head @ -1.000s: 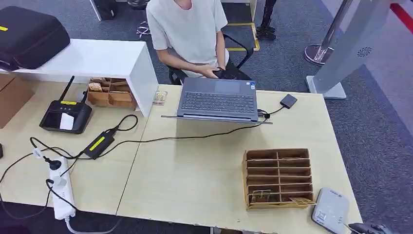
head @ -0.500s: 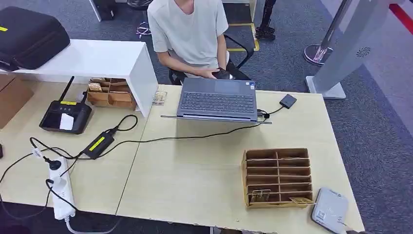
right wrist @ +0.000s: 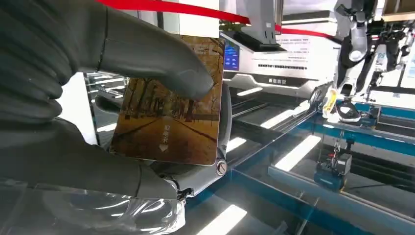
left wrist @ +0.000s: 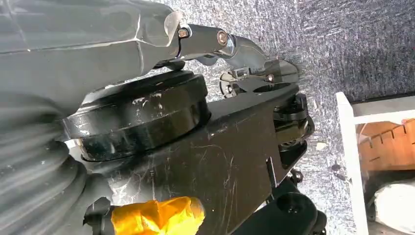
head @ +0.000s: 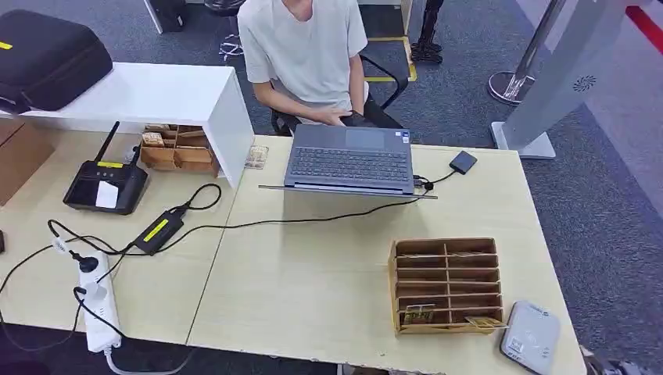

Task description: Pass the card to the sensor for recognition and then transmit it.

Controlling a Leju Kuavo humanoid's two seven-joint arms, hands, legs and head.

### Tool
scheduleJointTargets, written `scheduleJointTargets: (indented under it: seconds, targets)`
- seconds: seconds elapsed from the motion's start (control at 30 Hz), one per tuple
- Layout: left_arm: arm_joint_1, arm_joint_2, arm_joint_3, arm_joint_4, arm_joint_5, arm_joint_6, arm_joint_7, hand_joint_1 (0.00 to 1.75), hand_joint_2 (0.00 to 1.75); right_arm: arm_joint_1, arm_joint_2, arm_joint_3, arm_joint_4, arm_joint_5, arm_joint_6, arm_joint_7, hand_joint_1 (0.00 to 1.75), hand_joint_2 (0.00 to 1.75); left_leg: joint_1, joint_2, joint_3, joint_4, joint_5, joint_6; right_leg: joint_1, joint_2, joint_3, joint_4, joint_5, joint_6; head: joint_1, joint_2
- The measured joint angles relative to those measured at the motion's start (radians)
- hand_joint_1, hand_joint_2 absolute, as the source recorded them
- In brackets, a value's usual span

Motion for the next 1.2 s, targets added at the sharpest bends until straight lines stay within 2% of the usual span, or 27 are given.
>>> scheduleJointTargets:
  seconds: [0.23, 0.37, 0.77, 1.2]
  targets:
    - [0.000, 0.000, 0.000, 0.000, 0.000, 0.000, 0.001, 0.00, 1.75, -0.003, 0.003, -0.009, 0.010, 0.007, 0.000, 0.000, 1.75, 1.75, 0.000, 0.000, 0.000, 0.000, 0.000, 0.000, 0.000, 0.000, 0.000, 0.000, 0.000, 0.000, 0.000, 0.000]
    - [-0.001, 0.000, -0.003, 0.000, -0.003, 0.000, 0.006, 0.00, 1.75, -0.039, 0.003, -0.032, 0.036, 0.035, 0.000, -0.001, 1.75, 1.75, 0.000, 0.000, 0.000, 0.000, 0.000, 0.000, 0.000, 0.000, 0.000, 0.000, 0.000, 0.000, 0.000, 0.000]
    - [-0.008, 0.000, -0.026, 0.000, -0.027, -0.002, 0.025, 0.00, 1.75, -0.167, 0.003, -0.113, 0.205, 0.094, 0.000, -0.001, 1.75, 1.75, 0.000, 0.000, 0.000, 0.000, 0.000, 0.000, 0.000, 0.000, 0.000, 0.000, 0.000, 0.000, 0.000, 0.000]
    - [-0.012, 0.003, -0.053, 0.000, -0.035, -0.004, 0.035, 0.00, 1.75, -0.239, 0.003, -0.131, 0.336, 0.162, 0.000, -0.001, 1.75, 1.75, 0.000, 0.000, 0.000, 0.000, 0.000, 0.000, 0.000, 0.000, 0.001, 0.000, 0.000, 0.000, 0.000, 0.000]
